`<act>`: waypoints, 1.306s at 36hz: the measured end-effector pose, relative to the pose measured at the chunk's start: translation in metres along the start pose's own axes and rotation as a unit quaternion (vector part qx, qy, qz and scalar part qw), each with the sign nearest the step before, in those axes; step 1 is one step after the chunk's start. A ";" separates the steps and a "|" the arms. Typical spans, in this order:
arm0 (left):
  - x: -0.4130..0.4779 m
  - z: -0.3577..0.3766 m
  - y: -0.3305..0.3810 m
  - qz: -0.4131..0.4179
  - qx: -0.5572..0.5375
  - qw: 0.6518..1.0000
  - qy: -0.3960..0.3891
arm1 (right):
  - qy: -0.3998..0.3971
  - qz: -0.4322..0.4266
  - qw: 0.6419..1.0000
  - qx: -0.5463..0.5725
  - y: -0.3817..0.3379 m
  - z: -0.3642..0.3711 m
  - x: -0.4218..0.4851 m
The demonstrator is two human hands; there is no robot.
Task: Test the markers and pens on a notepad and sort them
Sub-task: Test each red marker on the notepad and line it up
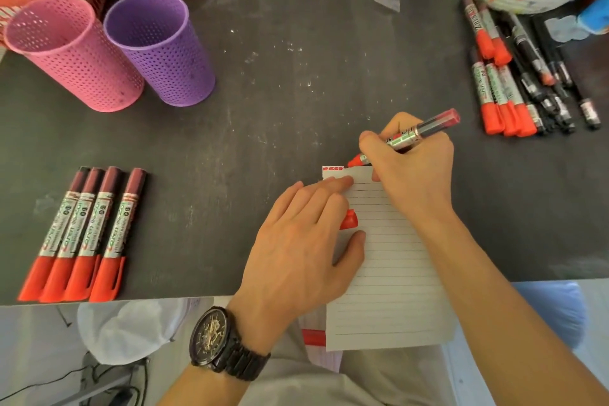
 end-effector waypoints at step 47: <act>-0.001 0.004 -0.003 -0.010 0.002 1.000 0.007 | -0.012 0.002 1.000 0.005 0.001 0.000 0.000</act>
Point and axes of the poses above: each hand's wrist, its own x-axis towards the middle knuckle, its own z-axis out of the palm, y = z × x, the point moved 2 cm from there along x, towards the middle knuckle, and after that the axes turned 13 degrees about -z, right-handed, at the moved point
